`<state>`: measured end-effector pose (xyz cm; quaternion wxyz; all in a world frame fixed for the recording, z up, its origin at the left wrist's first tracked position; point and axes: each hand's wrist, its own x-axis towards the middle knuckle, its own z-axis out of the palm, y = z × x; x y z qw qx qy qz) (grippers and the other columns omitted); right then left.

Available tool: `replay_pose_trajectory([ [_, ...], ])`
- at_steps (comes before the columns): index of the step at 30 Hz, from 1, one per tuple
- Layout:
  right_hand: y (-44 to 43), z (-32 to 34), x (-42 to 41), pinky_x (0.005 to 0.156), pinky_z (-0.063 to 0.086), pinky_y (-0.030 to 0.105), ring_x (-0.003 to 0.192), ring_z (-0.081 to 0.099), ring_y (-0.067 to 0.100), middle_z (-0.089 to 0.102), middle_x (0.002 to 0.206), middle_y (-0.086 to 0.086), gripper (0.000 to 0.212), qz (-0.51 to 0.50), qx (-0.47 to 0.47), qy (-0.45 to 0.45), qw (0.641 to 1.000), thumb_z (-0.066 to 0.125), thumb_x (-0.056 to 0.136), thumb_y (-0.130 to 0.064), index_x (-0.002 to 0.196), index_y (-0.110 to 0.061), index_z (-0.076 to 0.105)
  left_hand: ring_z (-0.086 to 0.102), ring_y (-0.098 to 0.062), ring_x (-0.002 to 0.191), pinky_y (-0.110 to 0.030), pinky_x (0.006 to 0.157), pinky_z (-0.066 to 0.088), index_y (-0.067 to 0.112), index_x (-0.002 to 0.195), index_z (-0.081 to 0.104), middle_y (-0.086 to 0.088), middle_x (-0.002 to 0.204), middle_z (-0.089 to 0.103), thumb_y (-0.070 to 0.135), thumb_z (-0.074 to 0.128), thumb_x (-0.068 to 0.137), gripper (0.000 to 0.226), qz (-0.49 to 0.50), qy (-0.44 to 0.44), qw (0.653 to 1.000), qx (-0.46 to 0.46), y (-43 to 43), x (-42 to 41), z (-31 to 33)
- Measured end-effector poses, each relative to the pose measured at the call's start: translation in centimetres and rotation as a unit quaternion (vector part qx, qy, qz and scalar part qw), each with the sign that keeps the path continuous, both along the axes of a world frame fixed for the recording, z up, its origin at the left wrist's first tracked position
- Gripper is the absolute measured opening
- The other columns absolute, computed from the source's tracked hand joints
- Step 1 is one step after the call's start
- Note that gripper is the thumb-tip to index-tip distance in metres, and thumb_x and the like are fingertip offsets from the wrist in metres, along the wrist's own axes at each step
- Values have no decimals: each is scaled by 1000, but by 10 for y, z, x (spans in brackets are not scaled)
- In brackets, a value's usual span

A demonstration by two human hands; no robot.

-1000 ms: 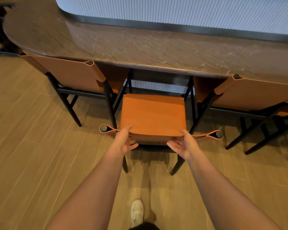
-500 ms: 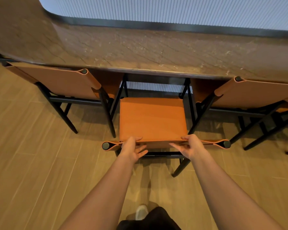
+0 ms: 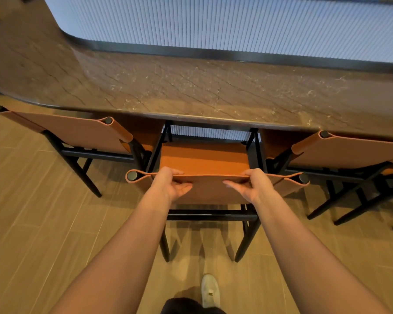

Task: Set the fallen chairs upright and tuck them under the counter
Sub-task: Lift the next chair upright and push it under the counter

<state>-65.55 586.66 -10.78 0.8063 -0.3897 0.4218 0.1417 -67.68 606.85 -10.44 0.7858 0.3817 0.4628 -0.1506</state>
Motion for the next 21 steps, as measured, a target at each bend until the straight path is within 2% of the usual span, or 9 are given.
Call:
replay_pose_trajectory([
  [5, 2, 15, 37, 91, 45, 65, 116, 51, 45, 52, 115, 23, 30, 24, 4, -24, 999, 41, 91, 12, 115, -3, 48, 56, -40, 116, -47, 96, 48, 2, 129, 48, -24, 124, 57, -8, 43, 87, 44, 0, -29, 999, 31, 2, 38, 19],
  [9, 3, 29, 69, 94, 42, 64, 101, 57, 41, 54, 111, 22, 24, 41, 16, -38, 998, 40, 91, 13, 107, -1, 52, 59, -40, 111, -47, 88, 52, 2, 121, 53, -25, 119, 60, -9, 43, 86, 37, 2, -29, 998, 49, 6, 70, 31],
  [11, 5, 32, 83, 95, 42, 65, 95, 57, 38, 53, 112, 21, 28, 42, 19, -42, 998, 41, 91, 13, 113, 0, 51, 59, -41, 111, -47, 82, 53, 1, 119, 53, -25, 118, 60, -9, 43, 85, 37, 6, -31, 998, 52, 7, 84, 36],
  [15, 7, 37, 110, 93, 45, 63, 107, 56, 41, 52, 115, 24, 33, 55, 19, -50, 997, 42, 89, 15, 118, 2, 49, 61, -40, 104, -44, 66, 56, -3, 114, 54, -26, 113, 61, -9, 44, 83, 33, -1, -44, 997, 56, 10, 109, 44],
  [17, 9, 39, 124, 92, 46, 64, 115, 52, 46, 50, 118, 27, 29, 60, 16, -55, 997, 42, 89, 15, 115, 3, 48, 62, -39, 102, -43, 70, 55, -5, 107, 54, -26, 112, 62, -8, 44, 83, 26, -12, -49, 997, 59, 12, 122, 48],
  [21, 12, 42, 151, 86, 49, 63, 119, 48, 52, 48, 124, 30, 39, 62, -1, -61, 996, 40, 87, 16, 124, 7, 44, 60, -39, 107, -45, 82, 53, -4, 100, 53, -26, 112, 61, -6, 42, 85, 19, -22, -55, 996, 65, 15, 149, 54],
])
